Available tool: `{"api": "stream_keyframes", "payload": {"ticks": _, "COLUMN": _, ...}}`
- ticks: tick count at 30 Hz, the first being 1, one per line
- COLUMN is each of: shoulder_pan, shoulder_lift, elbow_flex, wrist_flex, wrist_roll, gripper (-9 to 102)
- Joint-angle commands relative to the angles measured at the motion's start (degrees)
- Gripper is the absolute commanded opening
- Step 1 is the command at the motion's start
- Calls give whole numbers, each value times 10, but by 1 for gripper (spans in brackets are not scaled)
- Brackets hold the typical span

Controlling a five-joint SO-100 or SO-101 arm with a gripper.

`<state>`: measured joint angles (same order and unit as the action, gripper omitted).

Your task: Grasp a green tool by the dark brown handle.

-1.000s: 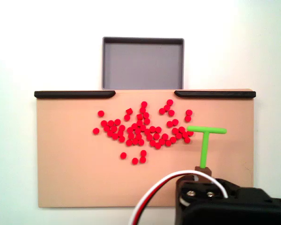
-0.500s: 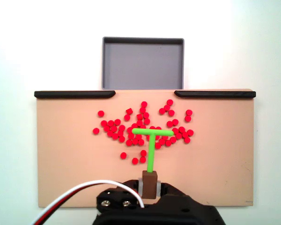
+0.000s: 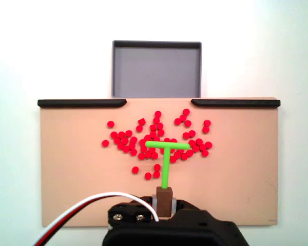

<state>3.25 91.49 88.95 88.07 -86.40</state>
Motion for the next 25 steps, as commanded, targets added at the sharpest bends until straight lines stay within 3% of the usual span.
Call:
{"api": "stream_keyframes", "payload": {"ticks": 1, "shoulder_pan": 0, "shoulder_lift": 4, "elbow_flex": -6, "wrist_flex": 1, "wrist_roll": 11, "gripper": 0}}
{"api": "stream_keyframes", "payload": {"ticks": 25, "shoulder_pan": -3, "shoulder_lift": 17, "elbow_flex": -6, "wrist_flex": 1, "wrist_roll": 13, "gripper": 0}}
